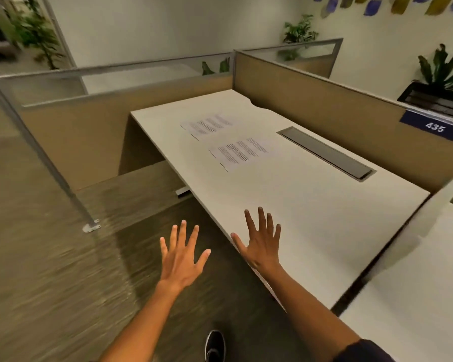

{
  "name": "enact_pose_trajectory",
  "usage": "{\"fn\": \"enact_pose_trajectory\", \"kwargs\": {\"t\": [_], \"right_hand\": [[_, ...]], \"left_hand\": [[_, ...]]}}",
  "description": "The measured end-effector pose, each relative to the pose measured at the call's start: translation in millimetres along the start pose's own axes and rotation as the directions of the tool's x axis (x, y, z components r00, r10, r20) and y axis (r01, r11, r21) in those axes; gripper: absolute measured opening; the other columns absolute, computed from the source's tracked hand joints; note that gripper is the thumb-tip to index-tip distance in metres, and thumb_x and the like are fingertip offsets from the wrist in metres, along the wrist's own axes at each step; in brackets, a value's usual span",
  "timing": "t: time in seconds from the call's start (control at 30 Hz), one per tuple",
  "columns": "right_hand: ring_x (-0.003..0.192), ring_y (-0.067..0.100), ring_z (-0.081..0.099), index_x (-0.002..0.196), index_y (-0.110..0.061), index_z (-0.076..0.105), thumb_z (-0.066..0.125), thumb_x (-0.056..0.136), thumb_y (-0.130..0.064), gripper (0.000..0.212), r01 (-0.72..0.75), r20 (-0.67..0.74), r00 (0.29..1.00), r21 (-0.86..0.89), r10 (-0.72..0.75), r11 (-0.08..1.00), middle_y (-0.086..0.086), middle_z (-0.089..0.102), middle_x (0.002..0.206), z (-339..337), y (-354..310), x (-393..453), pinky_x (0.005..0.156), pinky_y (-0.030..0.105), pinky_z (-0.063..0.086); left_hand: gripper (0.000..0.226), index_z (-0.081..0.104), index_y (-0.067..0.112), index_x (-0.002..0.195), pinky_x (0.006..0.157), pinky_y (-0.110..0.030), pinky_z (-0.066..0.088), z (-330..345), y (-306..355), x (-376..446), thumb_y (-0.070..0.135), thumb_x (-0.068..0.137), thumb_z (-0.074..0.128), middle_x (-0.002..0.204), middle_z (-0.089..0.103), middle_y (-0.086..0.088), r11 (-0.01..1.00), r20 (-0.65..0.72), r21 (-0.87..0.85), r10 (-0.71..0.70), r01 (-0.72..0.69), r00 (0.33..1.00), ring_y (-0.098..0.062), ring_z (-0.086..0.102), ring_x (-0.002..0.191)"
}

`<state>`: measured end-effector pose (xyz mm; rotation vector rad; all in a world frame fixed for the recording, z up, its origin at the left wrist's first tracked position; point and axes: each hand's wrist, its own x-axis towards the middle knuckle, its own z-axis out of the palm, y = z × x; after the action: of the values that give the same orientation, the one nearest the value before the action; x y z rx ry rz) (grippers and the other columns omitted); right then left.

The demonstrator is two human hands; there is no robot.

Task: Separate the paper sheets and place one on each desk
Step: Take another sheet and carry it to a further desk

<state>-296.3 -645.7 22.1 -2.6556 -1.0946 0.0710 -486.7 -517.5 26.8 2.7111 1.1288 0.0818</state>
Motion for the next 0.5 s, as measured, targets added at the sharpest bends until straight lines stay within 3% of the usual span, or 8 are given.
{"fn": "enact_pose_trajectory", "kwargs": {"t": [0.23,0.5], "right_hand": [[0.152,0.030,-0.014,0.154,-0.041,-0.006,0.017,0.083,-0.082,0.085,-0.044,0.033,0.998,0.011,0.043,0.999,0.001,-0.018,0.165,16,-44,137,0.118,0.055,-0.011],[0.153,0.033,-0.005,0.153,-0.040,-0.008,0.018,0.082,-0.083,0.087,-0.143,0.048,0.989,0.031,0.141,0.989,0.006,-0.010,0.166,24,-48,249,0.120,0.058,-0.002]], "left_hand": [[0.078,0.006,0.030,0.154,0.119,-0.063,0.006,-28,-40,152,0.071,0.090,0.024,0.164,-0.008,-0.007,1.000,-0.007,-0.008,-0.006,0.006,1.000,-0.030,-0.006,0.151],[0.079,-0.001,0.030,0.154,0.118,-0.060,-0.001,-33,-37,296,0.070,0.091,0.023,0.163,-0.016,-0.008,0.993,0.038,-0.041,0.109,-0.108,0.993,-0.030,-0.013,0.150]]}}
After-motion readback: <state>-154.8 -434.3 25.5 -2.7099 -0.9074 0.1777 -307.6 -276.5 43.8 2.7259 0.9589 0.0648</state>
